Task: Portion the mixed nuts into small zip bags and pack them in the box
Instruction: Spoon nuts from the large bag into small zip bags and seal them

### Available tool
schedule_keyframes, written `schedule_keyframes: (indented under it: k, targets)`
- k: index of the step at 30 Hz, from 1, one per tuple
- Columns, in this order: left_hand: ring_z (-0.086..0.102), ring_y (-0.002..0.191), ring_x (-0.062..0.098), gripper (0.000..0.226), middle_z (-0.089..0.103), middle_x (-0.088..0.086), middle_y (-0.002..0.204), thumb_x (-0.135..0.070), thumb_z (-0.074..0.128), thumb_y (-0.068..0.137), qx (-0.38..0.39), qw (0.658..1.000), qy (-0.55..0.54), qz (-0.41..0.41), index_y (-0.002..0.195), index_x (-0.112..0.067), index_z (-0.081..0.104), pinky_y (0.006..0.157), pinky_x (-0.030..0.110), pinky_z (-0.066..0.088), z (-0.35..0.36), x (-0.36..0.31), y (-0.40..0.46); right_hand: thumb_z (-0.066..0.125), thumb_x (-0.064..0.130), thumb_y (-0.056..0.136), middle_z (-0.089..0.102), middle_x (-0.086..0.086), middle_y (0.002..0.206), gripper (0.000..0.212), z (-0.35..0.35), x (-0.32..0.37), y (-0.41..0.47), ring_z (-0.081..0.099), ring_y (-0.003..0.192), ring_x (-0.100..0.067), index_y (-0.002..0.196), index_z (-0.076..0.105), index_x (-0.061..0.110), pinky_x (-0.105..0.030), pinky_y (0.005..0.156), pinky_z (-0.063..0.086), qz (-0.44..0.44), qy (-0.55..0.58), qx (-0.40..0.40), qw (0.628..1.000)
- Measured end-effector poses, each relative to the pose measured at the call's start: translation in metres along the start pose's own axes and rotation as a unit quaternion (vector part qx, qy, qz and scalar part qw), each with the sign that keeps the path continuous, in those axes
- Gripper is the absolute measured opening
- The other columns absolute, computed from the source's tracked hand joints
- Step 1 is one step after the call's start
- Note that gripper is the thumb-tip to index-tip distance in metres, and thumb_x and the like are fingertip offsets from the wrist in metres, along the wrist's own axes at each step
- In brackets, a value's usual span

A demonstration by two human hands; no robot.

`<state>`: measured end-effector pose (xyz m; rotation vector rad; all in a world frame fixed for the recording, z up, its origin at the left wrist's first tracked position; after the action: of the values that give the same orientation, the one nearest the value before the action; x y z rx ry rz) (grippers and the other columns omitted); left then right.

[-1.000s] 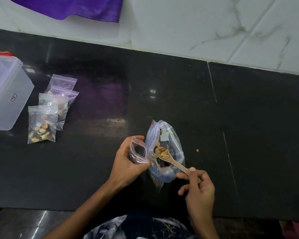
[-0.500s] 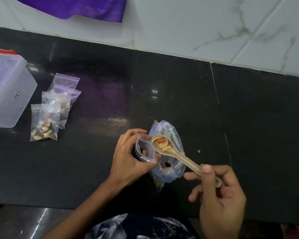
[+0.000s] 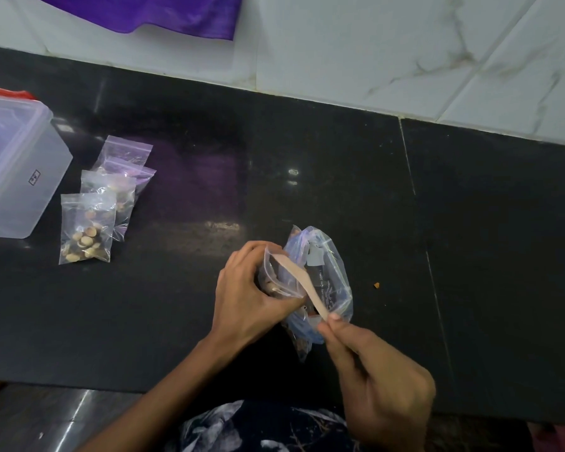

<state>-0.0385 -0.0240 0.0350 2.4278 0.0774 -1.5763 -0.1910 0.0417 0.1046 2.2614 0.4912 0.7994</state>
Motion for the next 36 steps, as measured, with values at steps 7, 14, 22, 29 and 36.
schedule_keyframes:
  k: [7,14,22,29,36]
  targets:
    - [0.063,0.084,0.012,0.039,0.063,-0.012,0.089,-0.041,0.079,0.056,0.011,1.000,-0.014,-0.026,0.088,-0.029,0.059,0.070,0.038,0.054,-0.001,-0.002,-0.001,0.062,0.033,0.089,0.071,0.014,0.090,0.016,-0.006,-0.007,0.008,0.066,0.066,-0.001,0.087,0.072,0.022,-0.014,0.057,0.052,0.110,0.095,-0.039,0.989]
    - [0.063,0.068,0.001,0.045,0.064,-0.017,0.081,-0.016,0.090,0.059,0.002,0.994,-0.065,-0.083,0.081,-0.019,0.051,0.057,0.009,0.046,-0.007,-0.008,0.000,0.053,0.037,0.089,0.066,0.007,0.068,0.017,0.004,-0.062,0.008,0.052,0.043,-0.006,0.079,0.059,0.024,-0.019,0.042,0.043,0.483,0.138,0.043,0.864]
    - [0.063,0.087,0.004,0.074,0.061,-0.011,0.099,-0.058,0.081,0.048,0.086,0.969,-0.053,-0.225,0.102,-0.025,0.043,0.075,0.031,0.056,-0.008,-0.005,0.003,0.020,0.072,0.079,0.034,0.002,0.137,0.072,0.012,-0.061,-0.001,0.039,0.121,-0.015,0.135,0.043,0.032,-0.032,0.093,0.037,0.376,-0.208,0.283,0.857]
    - [0.056,0.063,0.016,0.008,0.053,0.009,0.079,-0.020,0.043,0.098,0.168,0.919,-0.237,-0.265,0.102,-0.013,0.041,0.052,0.026,0.049,-0.019,-0.018,0.006,0.058,0.062,0.074,0.064,0.014,0.107,0.045,0.047,-0.031,0.046,0.057,0.097,0.010,0.108,0.062,0.032,-0.006,0.074,0.044,0.406,0.287,0.290,0.818]
    - [0.064,0.066,0.024,0.022,0.069,0.010,0.079,-0.019,0.058,0.085,0.099,0.935,-0.306,-0.152,0.103,-0.006,0.063,0.055,0.028,0.056,-0.040,-0.028,0.004,0.061,0.025,0.090,0.071,0.002,0.084,0.011,0.080,-0.019,0.062,0.068,0.078,-0.006,0.093,0.068,0.018,-0.018,0.070,0.054,0.393,0.363,0.243,0.809]
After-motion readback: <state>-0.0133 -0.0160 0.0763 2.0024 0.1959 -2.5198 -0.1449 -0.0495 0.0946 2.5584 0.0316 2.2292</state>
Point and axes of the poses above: each hand's wrist, its own y-axis towards the middle knuckle, its own z-axis out of the palm, x = y × z, the point moved 3 cm from there along y, towards the middle knuckle
